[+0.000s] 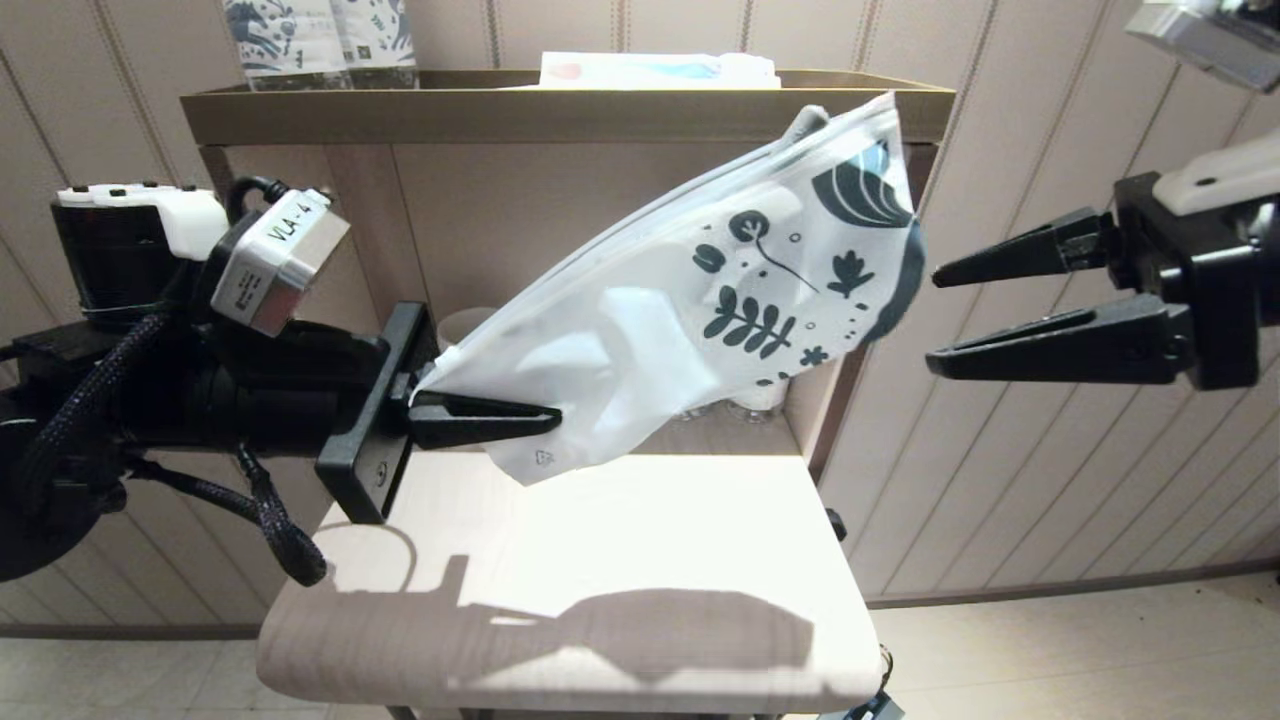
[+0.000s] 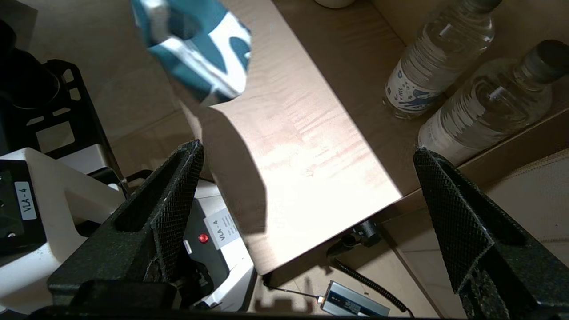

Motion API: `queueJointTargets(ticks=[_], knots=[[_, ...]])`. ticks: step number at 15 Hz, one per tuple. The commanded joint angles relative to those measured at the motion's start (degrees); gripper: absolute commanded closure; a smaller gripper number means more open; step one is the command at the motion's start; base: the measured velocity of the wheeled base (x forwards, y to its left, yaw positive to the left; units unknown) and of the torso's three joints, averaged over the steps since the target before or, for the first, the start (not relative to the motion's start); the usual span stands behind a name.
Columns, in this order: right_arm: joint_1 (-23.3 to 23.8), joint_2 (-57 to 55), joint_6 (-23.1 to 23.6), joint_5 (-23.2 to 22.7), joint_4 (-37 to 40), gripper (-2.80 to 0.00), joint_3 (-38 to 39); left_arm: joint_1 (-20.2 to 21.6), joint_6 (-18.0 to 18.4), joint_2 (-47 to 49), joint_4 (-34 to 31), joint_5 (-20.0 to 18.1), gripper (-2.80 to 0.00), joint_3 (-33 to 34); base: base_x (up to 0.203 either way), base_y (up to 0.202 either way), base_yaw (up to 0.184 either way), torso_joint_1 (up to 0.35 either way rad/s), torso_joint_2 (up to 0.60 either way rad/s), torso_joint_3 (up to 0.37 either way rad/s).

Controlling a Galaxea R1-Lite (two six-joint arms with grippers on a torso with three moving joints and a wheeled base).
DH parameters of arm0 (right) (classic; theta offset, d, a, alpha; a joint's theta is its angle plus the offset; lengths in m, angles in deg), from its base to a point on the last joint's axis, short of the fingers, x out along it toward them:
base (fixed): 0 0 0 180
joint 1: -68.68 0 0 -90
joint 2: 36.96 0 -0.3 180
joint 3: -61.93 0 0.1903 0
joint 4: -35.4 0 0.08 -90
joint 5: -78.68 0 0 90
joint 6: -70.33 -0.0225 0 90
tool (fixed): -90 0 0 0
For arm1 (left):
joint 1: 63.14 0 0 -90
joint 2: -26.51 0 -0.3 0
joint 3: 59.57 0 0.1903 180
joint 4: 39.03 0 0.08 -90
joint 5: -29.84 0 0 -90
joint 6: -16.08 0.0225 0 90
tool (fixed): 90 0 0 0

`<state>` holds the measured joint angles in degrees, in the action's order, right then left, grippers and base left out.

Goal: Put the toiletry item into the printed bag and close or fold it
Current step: Place the toothbrush in the storage bag

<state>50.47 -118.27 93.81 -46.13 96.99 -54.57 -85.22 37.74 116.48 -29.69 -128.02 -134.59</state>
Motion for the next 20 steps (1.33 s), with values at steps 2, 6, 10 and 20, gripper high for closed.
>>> queueJointTargets(ticks=[2,6,10,20], knots=[[-0.2,-0.4,0.1,-0.3,0.2,-2.80,-2.1,-0.3,0.1,1.4,0.3,-0.4,0.00,0.2,0.000,0.000,0.000,0.000,0.00,0.000],[-2.8,-2.5,-2.3,-0.5,0.7,-2.80,-8.1,-1.2,0.1,2.1,0.3,-0.8,0.00,-0.1,0.000,0.000,0.000,0.000,0.00,0.000],[-7.6,-6.2,-4.5,-0.4,1.0,-2.80,-10.8,-1.4,0.0,1.9,0.3,-0.8,0.00,0.1,0.000,0.000,0.000,0.000,0.00,0.000],[-14.0,-5.0,-8.7,13.4,0.6,-2.80,-17.7,-1.5,-1.2,5.5,-17.7,1.9,0.00,-11.1,0.000,0.000,0.000,0.000,0.00,0.000]])
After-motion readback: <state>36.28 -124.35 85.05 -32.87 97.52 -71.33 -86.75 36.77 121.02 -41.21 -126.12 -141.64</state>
